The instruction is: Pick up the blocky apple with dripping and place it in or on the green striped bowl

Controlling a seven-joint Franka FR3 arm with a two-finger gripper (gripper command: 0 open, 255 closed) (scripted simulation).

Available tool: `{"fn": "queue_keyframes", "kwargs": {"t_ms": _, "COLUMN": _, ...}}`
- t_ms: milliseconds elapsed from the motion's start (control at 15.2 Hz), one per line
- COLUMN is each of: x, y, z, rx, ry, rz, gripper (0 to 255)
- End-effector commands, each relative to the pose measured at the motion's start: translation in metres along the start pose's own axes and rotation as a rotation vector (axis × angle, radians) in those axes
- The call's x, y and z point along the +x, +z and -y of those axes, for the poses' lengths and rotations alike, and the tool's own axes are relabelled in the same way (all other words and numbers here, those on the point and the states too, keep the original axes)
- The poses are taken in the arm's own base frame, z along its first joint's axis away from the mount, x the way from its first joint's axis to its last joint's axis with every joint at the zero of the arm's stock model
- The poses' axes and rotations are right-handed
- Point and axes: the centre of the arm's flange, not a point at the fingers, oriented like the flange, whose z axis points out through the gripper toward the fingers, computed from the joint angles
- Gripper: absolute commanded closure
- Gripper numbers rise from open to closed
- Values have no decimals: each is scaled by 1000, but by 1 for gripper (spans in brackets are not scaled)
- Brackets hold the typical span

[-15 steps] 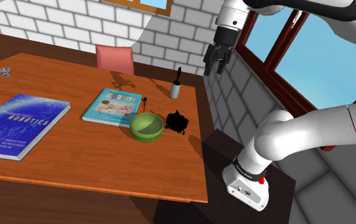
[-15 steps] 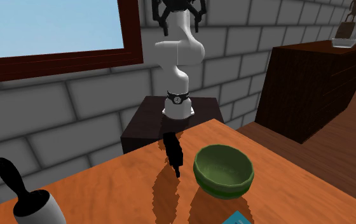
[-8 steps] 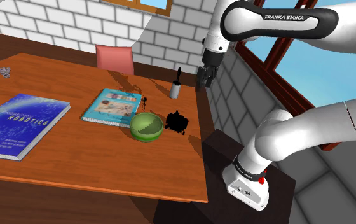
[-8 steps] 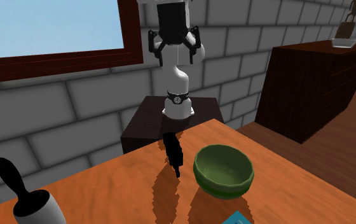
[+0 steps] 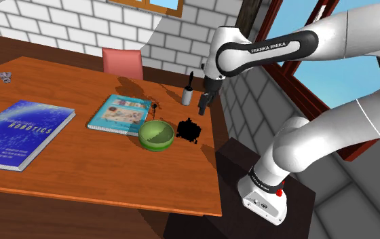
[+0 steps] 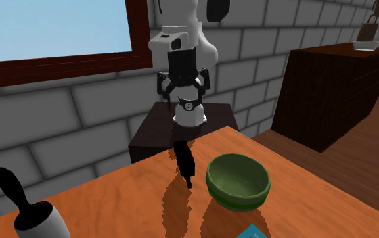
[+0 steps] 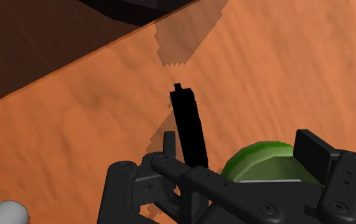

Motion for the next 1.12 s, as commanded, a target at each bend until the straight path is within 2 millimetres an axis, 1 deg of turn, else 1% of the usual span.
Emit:
{"fn": "queue_keyframes", "kwargs": {"t_ms": 0, "x": 6, "y": 25, "z": -1, "rx": -13, "ry": -45, "rz": -6, "gripper": 0}}
{"fn": "queue_keyframes", "kwargs": {"t_ms": 462, "x": 38, "y": 109, "z": -13, "rx": -55, "ry": -196, "rz": -15, "gripper": 0}}
{"fn": "queue_keyframes", "kwargs": {"t_ms": 924, "x": 41, "y": 145, "z": -15, "rx": -58, "ry": -204, "rz": -16, "gripper": 0}}
{"fn": "queue_keyframes", "kwargs": {"t_ms": 990, "x": 41, "y": 154, "z": -15, "rx": -58, "ry": -204, "rz": -16, "gripper": 0}}
{"fn": "queue_keyframes", "kwargs": {"t_ms": 1056, "x": 41, "y": 154, "z": -15, "rx": -58, "ry": -204, "rz": -16, "gripper": 0}}
